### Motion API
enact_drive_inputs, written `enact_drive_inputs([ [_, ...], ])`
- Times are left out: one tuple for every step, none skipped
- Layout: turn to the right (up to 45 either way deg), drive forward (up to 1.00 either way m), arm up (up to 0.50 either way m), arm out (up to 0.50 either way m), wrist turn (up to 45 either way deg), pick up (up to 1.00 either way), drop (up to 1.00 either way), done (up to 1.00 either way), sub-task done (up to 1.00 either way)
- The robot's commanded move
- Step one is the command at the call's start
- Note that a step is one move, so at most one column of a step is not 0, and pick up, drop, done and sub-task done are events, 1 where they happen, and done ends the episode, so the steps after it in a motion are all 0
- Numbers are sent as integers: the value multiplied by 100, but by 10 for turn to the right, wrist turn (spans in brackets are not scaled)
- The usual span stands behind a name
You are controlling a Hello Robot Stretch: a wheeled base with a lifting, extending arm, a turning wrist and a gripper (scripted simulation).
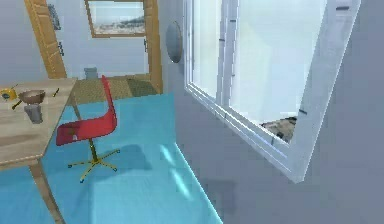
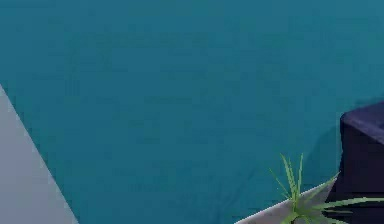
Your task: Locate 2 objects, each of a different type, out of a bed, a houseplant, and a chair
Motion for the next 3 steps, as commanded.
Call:
enact_drive_inputs([
  [-210,0,0,0,0,0,0,0,0],
  [0,80,0,0,0,0,0,0,0],
  [-120,0,0,0,0,0,0,0,0],
])
